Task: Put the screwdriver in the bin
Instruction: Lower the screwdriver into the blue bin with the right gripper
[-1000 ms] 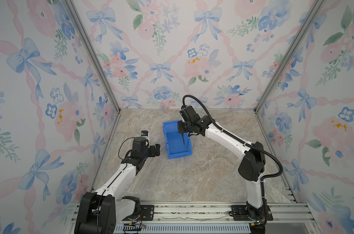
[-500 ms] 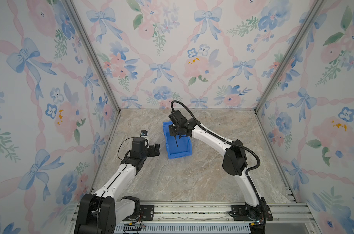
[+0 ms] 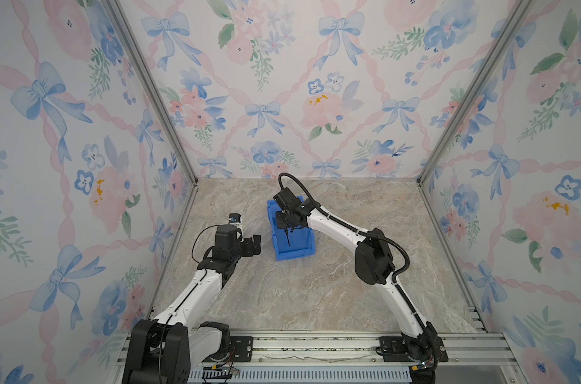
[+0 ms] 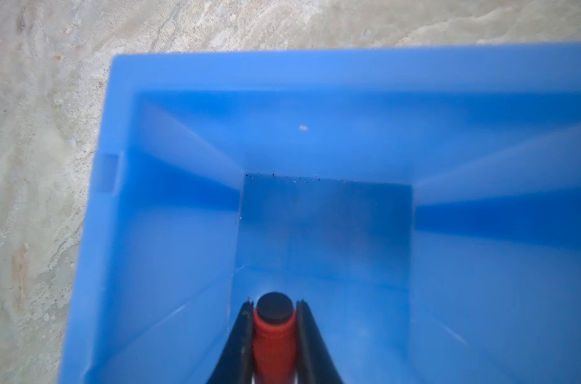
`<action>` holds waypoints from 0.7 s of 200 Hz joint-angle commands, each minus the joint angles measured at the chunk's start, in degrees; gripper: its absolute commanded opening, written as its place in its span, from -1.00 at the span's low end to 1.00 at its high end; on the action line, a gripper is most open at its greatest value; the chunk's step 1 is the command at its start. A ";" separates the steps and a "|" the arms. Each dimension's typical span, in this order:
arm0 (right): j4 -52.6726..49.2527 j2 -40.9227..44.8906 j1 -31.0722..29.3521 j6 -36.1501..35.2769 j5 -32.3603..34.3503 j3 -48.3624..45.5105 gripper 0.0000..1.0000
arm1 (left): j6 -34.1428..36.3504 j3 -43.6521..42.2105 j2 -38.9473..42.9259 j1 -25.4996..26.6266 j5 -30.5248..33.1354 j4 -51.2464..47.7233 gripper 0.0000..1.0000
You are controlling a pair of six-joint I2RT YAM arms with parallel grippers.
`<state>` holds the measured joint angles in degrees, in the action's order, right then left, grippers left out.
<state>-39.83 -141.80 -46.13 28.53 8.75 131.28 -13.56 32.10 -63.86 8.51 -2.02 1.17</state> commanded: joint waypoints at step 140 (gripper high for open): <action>0.95 -5.97 1.25 3.82 -3.06 0.84 -0.77 | -0.33 -1.00 0.77 -1.23 -0.96 2.16 0.95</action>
<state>-39.59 -145.99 -45.36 31.59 5.98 131.37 -13.58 31.97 -63.57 7.77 -2.33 2.00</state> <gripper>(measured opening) 0.193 0.975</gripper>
